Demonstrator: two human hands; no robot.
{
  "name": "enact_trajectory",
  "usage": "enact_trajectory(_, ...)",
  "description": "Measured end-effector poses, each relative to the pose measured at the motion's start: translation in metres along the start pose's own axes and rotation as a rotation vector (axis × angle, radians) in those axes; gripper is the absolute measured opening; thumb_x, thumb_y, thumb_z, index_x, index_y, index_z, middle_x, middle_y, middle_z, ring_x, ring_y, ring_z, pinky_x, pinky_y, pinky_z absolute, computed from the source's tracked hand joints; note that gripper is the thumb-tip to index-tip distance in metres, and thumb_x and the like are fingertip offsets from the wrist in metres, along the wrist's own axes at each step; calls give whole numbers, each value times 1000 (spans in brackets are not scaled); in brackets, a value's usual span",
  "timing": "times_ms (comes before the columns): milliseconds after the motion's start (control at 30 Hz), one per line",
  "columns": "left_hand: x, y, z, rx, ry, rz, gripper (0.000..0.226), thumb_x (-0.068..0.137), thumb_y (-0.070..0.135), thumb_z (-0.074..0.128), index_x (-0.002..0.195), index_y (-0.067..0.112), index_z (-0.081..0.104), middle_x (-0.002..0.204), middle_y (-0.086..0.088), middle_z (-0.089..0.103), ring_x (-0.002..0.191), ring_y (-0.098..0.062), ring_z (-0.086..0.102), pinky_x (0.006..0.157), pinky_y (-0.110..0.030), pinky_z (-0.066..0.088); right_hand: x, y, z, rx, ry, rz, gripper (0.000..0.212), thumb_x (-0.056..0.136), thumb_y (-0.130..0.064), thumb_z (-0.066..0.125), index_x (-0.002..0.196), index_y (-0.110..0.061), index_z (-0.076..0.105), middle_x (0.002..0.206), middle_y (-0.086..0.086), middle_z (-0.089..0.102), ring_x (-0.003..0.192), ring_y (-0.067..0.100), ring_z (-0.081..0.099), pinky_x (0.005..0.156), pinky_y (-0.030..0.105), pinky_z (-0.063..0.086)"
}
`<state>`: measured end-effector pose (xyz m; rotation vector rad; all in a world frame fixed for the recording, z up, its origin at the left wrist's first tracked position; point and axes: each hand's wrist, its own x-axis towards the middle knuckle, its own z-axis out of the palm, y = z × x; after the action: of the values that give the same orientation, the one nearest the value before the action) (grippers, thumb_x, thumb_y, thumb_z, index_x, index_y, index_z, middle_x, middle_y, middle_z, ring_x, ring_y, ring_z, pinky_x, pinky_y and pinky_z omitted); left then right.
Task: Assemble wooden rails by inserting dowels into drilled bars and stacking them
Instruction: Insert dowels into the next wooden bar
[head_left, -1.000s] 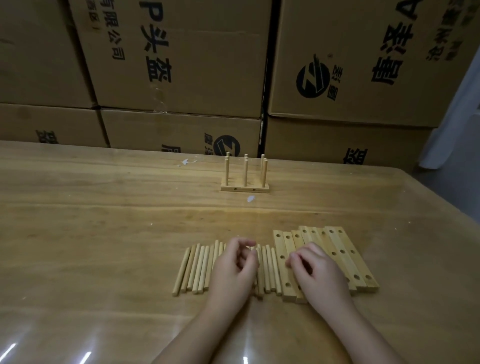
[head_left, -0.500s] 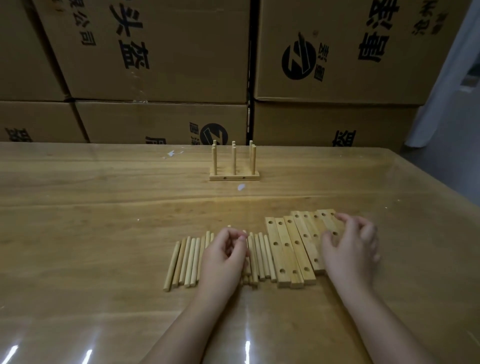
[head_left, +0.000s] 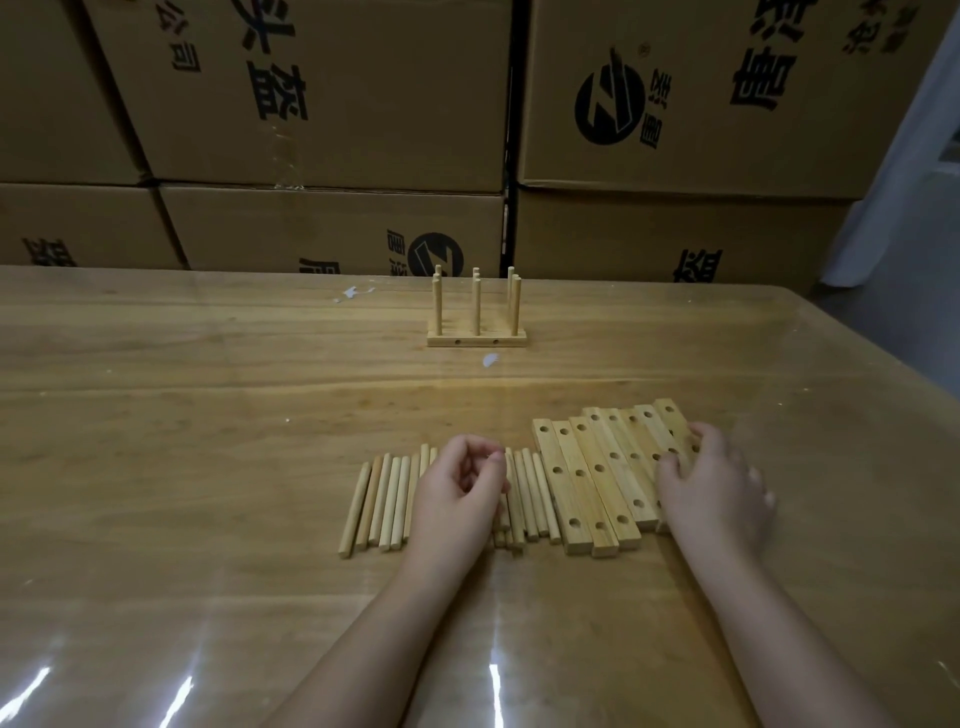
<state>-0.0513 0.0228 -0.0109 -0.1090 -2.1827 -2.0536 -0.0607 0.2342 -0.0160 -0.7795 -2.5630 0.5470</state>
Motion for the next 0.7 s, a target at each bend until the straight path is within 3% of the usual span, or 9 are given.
enact_trajectory(100, 0, -1, 0, -7, -3, 12, 12, 93, 10, 56, 88, 19, 64, 69, -2, 62, 53, -1, 54, 47, -15, 43, 0, 0, -1, 119, 60, -9, 40, 91, -20, 53, 130, -22, 45, 132, 6, 50, 111, 30, 53, 96, 46, 38)
enact_trajectory(167, 0, -1, -1, -6, -1, 13, 12, 93, 10, 56, 88, 18, 64, 69, -1, 62, 53, 1, 54, 48, -14, 43, -1, 0, -4, 275, 135, -27, 36, 91, -15, 53, 126, -22, 47, 130, 2, 50, 102, 24, 56, 86, 44, 48)
enact_trajectory(267, 0, -2, -1, 10, -5, 12, 12, 92, 12, 57, 86, 20, 64, 67, 2, 62, 54, 0, 54, 49, -15, 44, -3, -7, -12, 629, 230, -105, 35, 92, -14, 52, 125, -26, 47, 115, -14, 51, 86, -7, 54, 63, 13, 44)
enact_trajectory(333, 0, -2, -1, 35, -12, 22, 13, 92, 13, 57, 85, 22, 64, 69, 2, 61, 57, -1, 54, 51, -16, 44, -8, -15, -20, 919, 214, -124, 35, 92, -16, 54, 120, -34, 47, 105, -25, 55, 89, -16, 55, 61, 6, 46)
enact_trajectory(400, -1, -2, -2, 52, -29, 36, 14, 91, 13, 59, 85, 24, 65, 68, 3, 58, 60, -4, 52, 54, -17, 45, -17, -23, -20, 1144, 139, -106, 31, 91, -16, 57, 112, -37, 50, 101, -28, 61, 90, -13, 59, 67, 3, 47)
enact_trajectory(567, -4, 2, -2, 136, -96, 103, 9, 89, 26, 63, 88, 34, 67, 72, 11, 62, 66, -14, 57, 62, -27, 49, -46, -39, -3, 1419, -200, 0, 23, 84, -20, 64, 104, -28, 55, 104, 0, 69, 88, 18, 70, 76, 33, 58)
enact_trajectory(633, -5, 4, -2, 157, -132, 155, 8, 88, 31, 63, 94, 34, 67, 81, 6, 66, 71, -17, 60, 65, -31, 51, -55, -43, -3, 1319, -257, -143, 19, 75, -32, 69, 89, -27, 56, 105, 0, 68, 87, 16, 70, 75, 30, 57)
enact_trajectory(700, -6, 5, -2, 131, -132, 186, 10, 88, 29, 63, 96, 28, 70, 85, 3, 68, 73, -15, 60, 66, -29, 50, -64, -48, -3, 1207, -289, -309, 14, 72, -32, 69, 77, -28, 56, 106, -13, 67, 85, 7, 69, 68, 16, 53)
